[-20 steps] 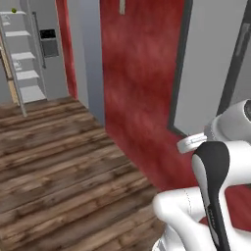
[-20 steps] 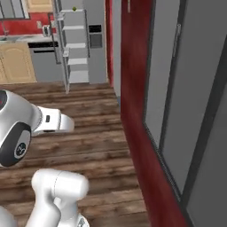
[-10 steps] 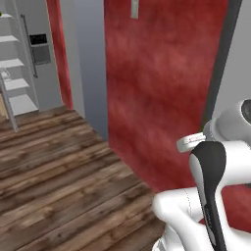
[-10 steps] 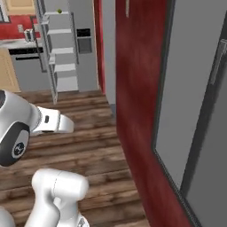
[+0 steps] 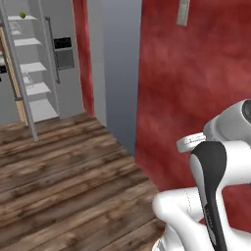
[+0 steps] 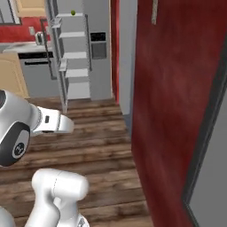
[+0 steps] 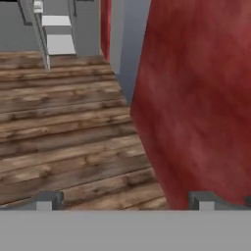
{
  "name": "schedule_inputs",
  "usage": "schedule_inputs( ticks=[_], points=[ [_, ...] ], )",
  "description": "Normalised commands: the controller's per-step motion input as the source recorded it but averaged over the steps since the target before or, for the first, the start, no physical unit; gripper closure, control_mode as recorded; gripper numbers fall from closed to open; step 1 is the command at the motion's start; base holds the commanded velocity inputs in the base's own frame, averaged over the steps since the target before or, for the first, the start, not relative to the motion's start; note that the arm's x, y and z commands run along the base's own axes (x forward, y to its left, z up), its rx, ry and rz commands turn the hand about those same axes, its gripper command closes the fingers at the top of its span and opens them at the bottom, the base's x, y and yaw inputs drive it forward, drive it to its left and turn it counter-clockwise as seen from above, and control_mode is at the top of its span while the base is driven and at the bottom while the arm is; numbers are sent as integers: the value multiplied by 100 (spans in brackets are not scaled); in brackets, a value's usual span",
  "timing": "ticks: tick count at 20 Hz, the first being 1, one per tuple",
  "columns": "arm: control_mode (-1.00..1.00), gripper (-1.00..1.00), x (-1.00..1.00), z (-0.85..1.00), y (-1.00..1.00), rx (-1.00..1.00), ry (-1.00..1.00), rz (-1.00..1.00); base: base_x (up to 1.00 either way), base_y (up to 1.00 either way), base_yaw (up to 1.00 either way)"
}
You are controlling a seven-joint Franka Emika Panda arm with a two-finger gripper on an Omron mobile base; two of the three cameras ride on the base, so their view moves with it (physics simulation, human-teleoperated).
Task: Grab the lime and lemon from the fridge, place them in the blender, close the lid, and turn on the blender to create a marinade.
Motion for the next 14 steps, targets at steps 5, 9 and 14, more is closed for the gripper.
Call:
schedule_inputs(
  ticks=[5,9,14],
  points=[
    [100,-100,0,0,0,0,0,0,100,32,28],
    [100,-100,0,0,0,0,0,0,100,33,33],
    [100,-100,0,0,0,0,0,0,100,5,34]
  ],
)
